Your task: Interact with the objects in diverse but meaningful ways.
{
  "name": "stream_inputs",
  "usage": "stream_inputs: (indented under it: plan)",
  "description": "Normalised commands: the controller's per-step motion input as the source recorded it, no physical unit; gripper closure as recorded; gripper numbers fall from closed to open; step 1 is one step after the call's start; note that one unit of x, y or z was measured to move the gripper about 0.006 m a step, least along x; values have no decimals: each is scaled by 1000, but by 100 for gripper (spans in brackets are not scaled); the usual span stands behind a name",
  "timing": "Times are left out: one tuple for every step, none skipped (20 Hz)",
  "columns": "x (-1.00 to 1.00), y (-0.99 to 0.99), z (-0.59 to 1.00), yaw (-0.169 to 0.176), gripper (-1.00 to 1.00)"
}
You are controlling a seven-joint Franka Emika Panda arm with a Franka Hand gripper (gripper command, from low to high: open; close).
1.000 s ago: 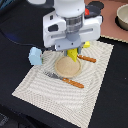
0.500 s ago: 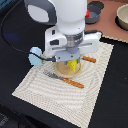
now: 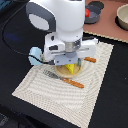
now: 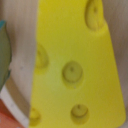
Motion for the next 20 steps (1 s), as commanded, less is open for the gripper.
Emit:
stream_inputs:
  plan:
    - [-474, 0, 929, 0, -100]
    - [-540, 0, 723, 0, -100]
    - [-569, 0, 580, 0, -100]
    - [-631, 54, 431, 11, -100]
    - [-671, 126, 360, 33, -100]
    - [-766, 206, 294, 63, -100]
    - [-846, 217, 226, 97, -100]
    - [-929, 266, 146, 116, -100]
    - [-923, 240, 80, 124, -100]
    - [-917, 169, 23, 146, -100]
    - [-903, 129, 0, 155, -100]
    - [-900, 103, 0, 160, -100]
    - [-891, 97, 0, 162, -100]
    - [-889, 91, 0, 165, -100]
    - [-886, 89, 0, 166, -100]
    - [-880, 83, 0, 167, -100]
    - [-880, 83, 0, 167, -100]
    - [-880, 74, 0, 167, -100]
    - [-880, 69, 0, 167, -100]
    - [-883, 51, -3, 165, -100]
